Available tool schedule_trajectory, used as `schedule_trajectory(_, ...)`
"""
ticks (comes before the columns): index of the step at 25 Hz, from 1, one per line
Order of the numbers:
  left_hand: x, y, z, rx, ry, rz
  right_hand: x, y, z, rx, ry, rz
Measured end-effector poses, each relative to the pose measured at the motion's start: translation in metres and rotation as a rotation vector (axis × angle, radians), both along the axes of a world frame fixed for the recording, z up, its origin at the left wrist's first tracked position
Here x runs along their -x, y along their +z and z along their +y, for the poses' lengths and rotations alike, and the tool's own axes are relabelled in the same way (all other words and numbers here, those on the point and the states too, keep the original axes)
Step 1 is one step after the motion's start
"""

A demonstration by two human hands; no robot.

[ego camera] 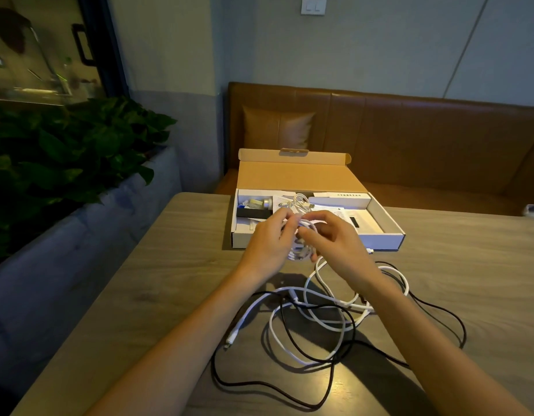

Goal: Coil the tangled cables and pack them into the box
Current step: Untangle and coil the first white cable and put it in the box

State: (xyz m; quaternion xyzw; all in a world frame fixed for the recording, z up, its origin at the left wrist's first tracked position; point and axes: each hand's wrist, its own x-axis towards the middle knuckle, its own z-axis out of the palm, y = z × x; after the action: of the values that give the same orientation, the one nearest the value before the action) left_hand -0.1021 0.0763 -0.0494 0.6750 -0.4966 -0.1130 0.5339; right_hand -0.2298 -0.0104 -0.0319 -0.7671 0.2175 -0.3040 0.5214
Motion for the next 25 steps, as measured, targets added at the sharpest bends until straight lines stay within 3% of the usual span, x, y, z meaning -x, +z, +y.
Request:
schedule_trajectory(2, -0.005, 0.002, 0.001, 0.034, 0.056, 0.071, 0.004, 0.004, -0.004, -0.158, 0.132, -0.004)
schedule_trajectory(4, -0.005, 0.004, 0.002, 0.061, 0.065, 0.169, 0.005, 0.003, -0.006, -0.191, 0.177, -0.003)
schedule_trajectory(11, -0.001, 0.007, 0.004, 0.062, -0.008, 0.158, 0.000, -0.001, -0.011, -0.249, 0.021, -0.120)
schedule_trajectory(15, -0.005, 0.007, 0.002, -0.046, -0.009, 0.076, -0.003, -0.010, -0.012, -0.146, -0.060, -0.017)
schedule_trajectory(20, -0.013, 0.010, -0.007, -0.186, -0.101, 0.317, 0.002, -0.009, -0.030, -0.058, -0.234, -0.017)
schedule_trajectory(25, -0.014, 0.019, -0.046, -0.136, -0.050, 0.348, -0.001, -0.005, -0.064, 0.032, -0.361, -0.008)
